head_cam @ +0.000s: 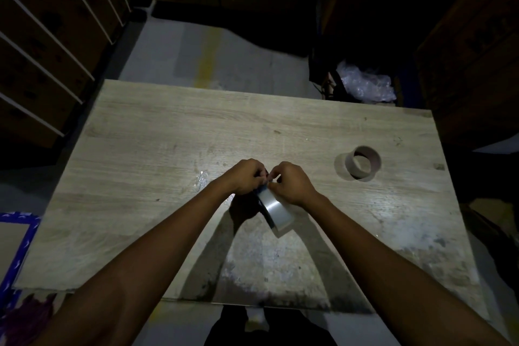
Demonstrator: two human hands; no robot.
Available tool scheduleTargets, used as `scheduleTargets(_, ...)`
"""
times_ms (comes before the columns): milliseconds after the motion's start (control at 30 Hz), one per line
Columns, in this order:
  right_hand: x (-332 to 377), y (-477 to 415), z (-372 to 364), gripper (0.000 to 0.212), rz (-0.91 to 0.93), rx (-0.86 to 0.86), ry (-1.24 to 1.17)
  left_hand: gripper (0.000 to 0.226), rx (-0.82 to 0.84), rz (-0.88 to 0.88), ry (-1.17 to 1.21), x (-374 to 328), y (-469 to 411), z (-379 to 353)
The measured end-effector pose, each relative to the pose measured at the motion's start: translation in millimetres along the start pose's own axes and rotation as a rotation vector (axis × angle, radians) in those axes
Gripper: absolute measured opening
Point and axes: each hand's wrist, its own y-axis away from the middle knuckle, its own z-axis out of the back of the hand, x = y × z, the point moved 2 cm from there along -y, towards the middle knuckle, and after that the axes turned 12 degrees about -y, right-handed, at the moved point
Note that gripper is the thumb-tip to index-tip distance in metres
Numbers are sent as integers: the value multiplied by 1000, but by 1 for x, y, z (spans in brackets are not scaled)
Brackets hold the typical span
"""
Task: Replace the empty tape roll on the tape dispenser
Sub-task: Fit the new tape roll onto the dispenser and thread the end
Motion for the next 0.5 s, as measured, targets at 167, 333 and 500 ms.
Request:
scheduleTargets(167,9,-2,6,25,66,133,70,11,15,-16,18,6,0,-4)
scheduleTargets(333,5,4,4,23,81,181,52,8,27,-31,158,12,3,-13)
scheduleTargets(500,-4,12,0,14,77,163,56,28,6,134,723,19,16,-22)
